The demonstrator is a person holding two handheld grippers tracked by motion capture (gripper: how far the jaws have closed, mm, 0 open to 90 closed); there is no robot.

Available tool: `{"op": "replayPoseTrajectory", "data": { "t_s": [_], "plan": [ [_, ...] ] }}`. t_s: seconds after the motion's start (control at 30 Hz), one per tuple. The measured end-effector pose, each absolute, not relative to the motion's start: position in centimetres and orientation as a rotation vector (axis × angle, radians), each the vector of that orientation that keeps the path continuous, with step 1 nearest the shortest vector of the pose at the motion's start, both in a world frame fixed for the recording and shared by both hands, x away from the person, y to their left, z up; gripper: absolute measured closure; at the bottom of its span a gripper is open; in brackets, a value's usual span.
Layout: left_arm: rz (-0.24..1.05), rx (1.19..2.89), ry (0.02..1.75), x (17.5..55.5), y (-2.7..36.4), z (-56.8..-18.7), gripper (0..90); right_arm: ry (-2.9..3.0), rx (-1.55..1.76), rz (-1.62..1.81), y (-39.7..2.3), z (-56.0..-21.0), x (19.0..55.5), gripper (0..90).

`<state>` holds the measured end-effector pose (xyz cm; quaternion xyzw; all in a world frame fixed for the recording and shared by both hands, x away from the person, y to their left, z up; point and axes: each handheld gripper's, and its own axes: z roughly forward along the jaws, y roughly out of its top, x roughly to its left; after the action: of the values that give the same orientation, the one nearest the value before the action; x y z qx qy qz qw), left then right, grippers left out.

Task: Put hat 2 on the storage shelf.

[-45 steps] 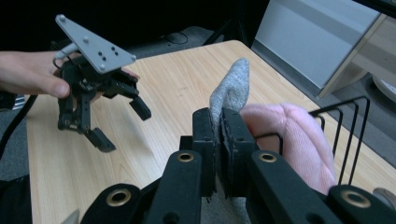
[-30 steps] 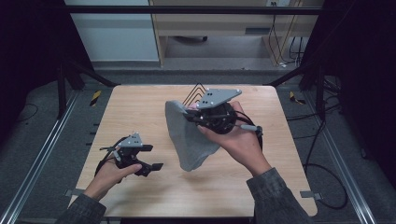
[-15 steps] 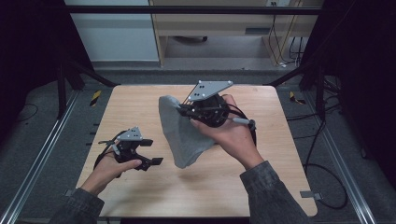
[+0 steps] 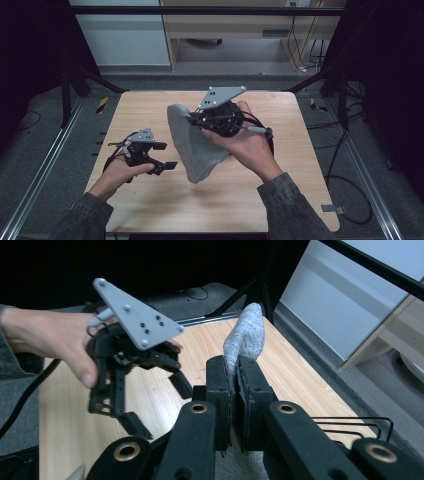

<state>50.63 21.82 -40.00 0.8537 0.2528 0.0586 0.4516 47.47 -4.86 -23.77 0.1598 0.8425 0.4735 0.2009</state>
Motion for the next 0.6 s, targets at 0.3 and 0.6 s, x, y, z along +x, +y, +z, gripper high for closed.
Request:
{"op": "replayPoseTrajectory", "data": {
  "t_s": [0.3, 0.6],
  "plan": [
    [0.119, 2.099, 0.607, 51.7, 20.8, -40.5, 15.9, 2.374, 0.437, 1.309, -4.7, -24.0, 47.1, 85.6],
    [0.106, 2.078, 0.583, 52.3, 19.5, -40.5, 76.5, 2.372, 0.499, 1.302, -5.9, -25.7, 47.8, 85.7]
  ]
}}
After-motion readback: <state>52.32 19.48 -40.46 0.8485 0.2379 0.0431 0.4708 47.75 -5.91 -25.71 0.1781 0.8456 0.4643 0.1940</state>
